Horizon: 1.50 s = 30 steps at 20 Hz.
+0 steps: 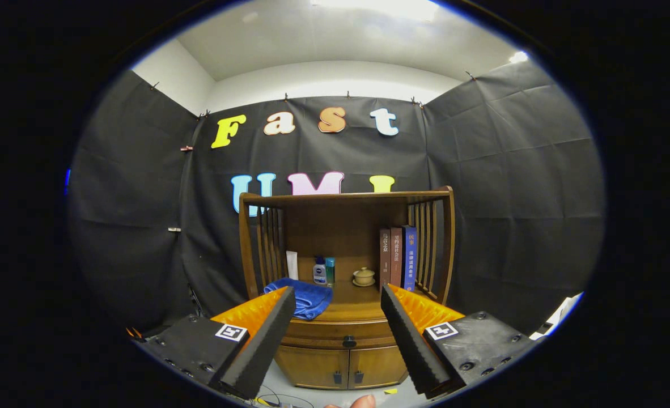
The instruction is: Pull open the drawer, take out the items inside it, and place them on the countertop above the cabinet.
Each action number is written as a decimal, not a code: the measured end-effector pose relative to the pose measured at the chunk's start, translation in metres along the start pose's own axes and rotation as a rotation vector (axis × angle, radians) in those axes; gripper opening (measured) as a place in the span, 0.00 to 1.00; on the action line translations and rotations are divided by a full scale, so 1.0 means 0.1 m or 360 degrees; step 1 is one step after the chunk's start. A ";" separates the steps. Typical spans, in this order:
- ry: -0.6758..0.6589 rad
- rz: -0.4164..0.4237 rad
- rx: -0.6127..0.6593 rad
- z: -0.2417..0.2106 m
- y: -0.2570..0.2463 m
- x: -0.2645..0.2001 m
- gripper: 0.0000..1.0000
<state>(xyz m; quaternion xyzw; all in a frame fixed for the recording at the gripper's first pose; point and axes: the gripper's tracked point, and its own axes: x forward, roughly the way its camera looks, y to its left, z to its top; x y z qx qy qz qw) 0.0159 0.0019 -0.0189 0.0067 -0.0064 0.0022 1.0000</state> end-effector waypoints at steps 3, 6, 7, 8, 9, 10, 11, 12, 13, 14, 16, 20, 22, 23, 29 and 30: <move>0.0001 0.0007 0.0007 -0.19 -0.01 0.23 0.98; 0.0012 0.0012 0.0010 -0.44 -0.02 0.54 0.98; 0.0022 0.0020 0.0009 -0.57 -0.02 0.63 0.98; 0.0033 0.0022 0.0010 -0.68 -0.02 0.74 0.98; 0.0040 0.0021 0.0017 -0.80 -0.01 0.85 0.98; 0.0057 0.0017 0.0028 -0.94 -0.02 0.95 0.98; 0.0075 0.0019 0.0039 -1.10 -0.01 1.04 0.99; 0.0102 0.0020 0.0044 -1.28 0.01 1.14 0.99; 0.0129 0.0027 0.0052 -1.47 0.03 1.22 0.99; 0.0165 0.0040 0.0057 -1.66 0.05 1.30 0.99; 0.0224 0.0040 0.0071 -2.00 0.03 1.44 0.99; 0.0299 -0.0032 0.0069 -2.66 -0.12 1.62 0.99; 0.0352 -0.0042 0.0046 -3.00 -0.13 1.67 0.99; 0.0384 -0.0048 0.0038 -3.15 -0.15 1.73 0.99; 0.0511 -0.0063 0.0057 -3.58 -0.27 1.94 0.70; 0.0502 -0.0059 0.0055 -3.56 -0.29 1.94 0.65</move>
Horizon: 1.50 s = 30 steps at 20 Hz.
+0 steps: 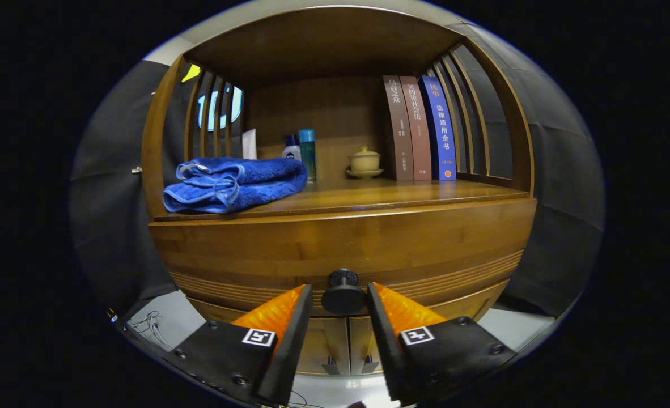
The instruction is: Pull open the drawer, take out the items inside it, and place them on the countertop above the cabinet.
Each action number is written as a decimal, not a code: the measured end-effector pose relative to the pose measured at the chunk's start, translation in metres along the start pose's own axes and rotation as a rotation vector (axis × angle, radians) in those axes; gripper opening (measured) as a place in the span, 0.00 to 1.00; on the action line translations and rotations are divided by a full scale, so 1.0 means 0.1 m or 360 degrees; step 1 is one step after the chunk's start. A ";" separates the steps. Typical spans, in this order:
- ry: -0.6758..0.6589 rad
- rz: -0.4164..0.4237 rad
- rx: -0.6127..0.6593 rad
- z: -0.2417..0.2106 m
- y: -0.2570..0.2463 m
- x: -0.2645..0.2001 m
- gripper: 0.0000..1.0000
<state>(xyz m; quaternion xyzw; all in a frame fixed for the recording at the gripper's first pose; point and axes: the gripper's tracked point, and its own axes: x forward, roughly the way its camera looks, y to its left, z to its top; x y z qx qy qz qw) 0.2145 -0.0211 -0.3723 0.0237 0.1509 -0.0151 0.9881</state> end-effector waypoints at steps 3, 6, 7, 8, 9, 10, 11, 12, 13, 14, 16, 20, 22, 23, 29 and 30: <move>0.0027 0.0008 -0.0046 -0.03 0.01 0.06 0.56; 0.0011 0.0007 -0.0131 0.00 -0.01 0.05 0.42; 0.0005 0.0009 -0.0156 0.00 -0.01 0.05 0.42; 0.0008 0.0018 -0.0166 0.00 0.00 0.07 0.34; 0.0012 0.0022 -0.0154 -0.02 0.00 0.06 0.34; 0.0024 0.0025 -0.0140 -0.02 -0.01 0.05 0.34; 0.0039 0.0024 -0.0121 -0.03 -0.01 0.03 0.34; 0.0041 0.0025 -0.0113 -0.03 -0.02 0.00 0.34; 0.0040 0.0028 -0.0118 -0.03 -0.02 -0.03 0.34; 0.0037 0.0030 -0.0122 -0.04 -0.02 -0.09 0.34; 0.0038 0.0036 -0.0103 -0.08 -0.03 -0.24 0.34; 0.0044 0.0037 -0.0065 -0.13 -0.03 -0.51 0.34; 0.0043 0.0039 -0.0053 -0.16 -0.04 -0.64 0.34; 0.0042 0.0044 -0.0047 -0.17 -0.04 -0.72 0.34; 0.0030 0.0046 -0.0035 -0.26 -0.05 -1.16 0.34; 0.0026 0.0050 -0.0036 -0.28 -0.06 -1.22 0.34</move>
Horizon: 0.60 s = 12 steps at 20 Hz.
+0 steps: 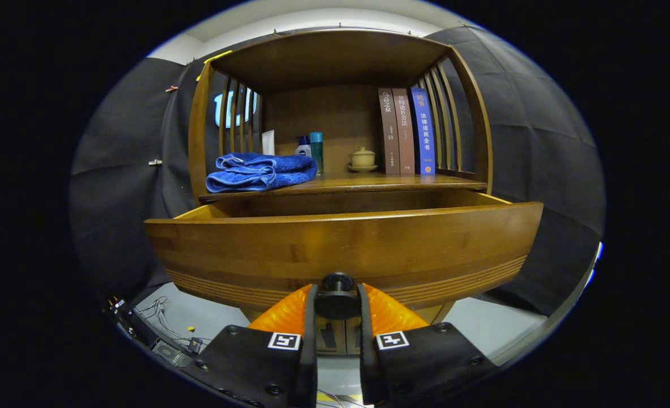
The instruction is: Pull open the drawer, take out the items inside it, and place them on the countertop above the cabinet.
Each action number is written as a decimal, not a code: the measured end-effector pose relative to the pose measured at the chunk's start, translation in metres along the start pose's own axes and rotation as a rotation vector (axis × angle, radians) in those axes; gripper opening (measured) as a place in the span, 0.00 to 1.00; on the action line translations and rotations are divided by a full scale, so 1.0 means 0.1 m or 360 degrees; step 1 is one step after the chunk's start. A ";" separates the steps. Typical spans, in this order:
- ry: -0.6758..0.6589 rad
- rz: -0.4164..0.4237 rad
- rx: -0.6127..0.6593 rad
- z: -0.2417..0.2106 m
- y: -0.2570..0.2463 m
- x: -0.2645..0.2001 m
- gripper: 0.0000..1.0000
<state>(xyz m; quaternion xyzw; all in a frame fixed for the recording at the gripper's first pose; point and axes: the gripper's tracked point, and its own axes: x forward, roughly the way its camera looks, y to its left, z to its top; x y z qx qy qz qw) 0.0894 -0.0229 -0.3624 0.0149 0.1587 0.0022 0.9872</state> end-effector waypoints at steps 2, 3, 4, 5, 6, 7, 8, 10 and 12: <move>0.0005 0.0008 0.0016 -0.04 0.00 -0.10 0.34; 0.0011 0.0011 0.0019 -0.07 0.00 -0.16 0.34; 0.0022 0.0015 0.0023 -0.11 -0.01 -0.20 0.34; 0.0029 0.0018 0.0027 -0.14 -0.01 -0.24 0.34; 0.0003 0.0017 0.0026 -0.11 -0.01 -0.27 0.34; 0.0014 0.0017 0.0019 -0.15 -0.01 -0.29 0.34; -0.0001 0.0016 0.0015 -0.15 -0.02 -0.31 0.34; 0.0002 0.0015 0.0021 -0.14 -0.02 -0.29 0.34; -0.0001 0.0012 0.0006 -0.14 -0.02 -0.30 0.34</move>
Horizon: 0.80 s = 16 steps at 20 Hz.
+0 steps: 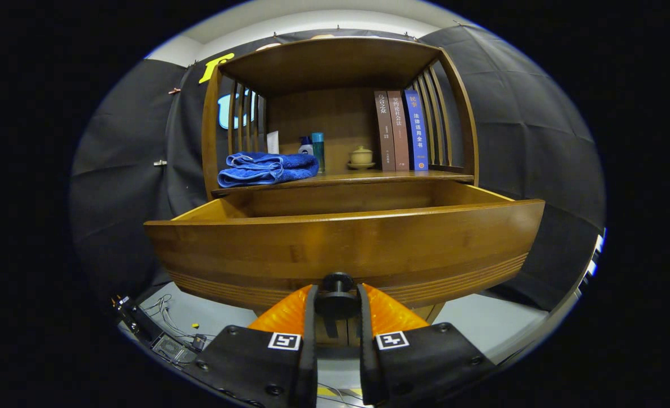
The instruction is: Pull open the drawer, take out the items inside it, and place them on the countertop above the cabinet.
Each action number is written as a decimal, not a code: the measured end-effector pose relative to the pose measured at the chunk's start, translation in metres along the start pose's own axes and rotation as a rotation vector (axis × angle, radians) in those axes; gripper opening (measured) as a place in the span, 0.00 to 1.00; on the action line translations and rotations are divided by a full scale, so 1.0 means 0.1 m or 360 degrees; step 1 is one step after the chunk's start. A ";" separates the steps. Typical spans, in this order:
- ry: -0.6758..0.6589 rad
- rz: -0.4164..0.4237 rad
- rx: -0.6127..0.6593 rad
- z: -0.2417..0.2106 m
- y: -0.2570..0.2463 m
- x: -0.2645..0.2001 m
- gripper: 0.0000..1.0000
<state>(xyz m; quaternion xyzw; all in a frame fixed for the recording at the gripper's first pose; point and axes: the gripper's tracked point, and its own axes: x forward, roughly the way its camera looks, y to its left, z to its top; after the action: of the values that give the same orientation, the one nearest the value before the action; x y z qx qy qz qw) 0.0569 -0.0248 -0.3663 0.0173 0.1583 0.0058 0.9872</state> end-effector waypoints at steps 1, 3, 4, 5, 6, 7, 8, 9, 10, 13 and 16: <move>0.0007 0.0000 -0.0005 0.01 0.00 0.00 0.34; 0.0014 0.0011 -0.0004 -0.01 0.01 0.01 0.34; 0.0029 0.0032 -0.0004 -0.03 0.02 -0.01 0.47; 0.0012 0.0047 0.0004 0.02 0.03 -0.05 0.60; -0.0004 0.0056 -0.0004 0.08 0.02 -0.10 0.73; 0.0010 0.0048 -0.0029 0.10 -0.03 -0.13 0.86; 0.0036 0.0061 -0.0052 0.17 -0.05 -0.18 0.98; 0.0054 0.0085 -0.0053 0.25 -0.05 -0.25 0.98; 0.0062 0.0101 -0.0044 0.36 -0.05 -0.31 0.99; 0.0050 0.0130 -0.0059 0.94 -0.10 -0.42 0.99; 0.0125 0.0139 -0.0111 1.39 -0.11 -0.28 0.99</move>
<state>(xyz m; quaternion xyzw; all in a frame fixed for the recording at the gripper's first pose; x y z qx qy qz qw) 0.0738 -0.0412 -0.2256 -0.0105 0.1957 0.0551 0.9791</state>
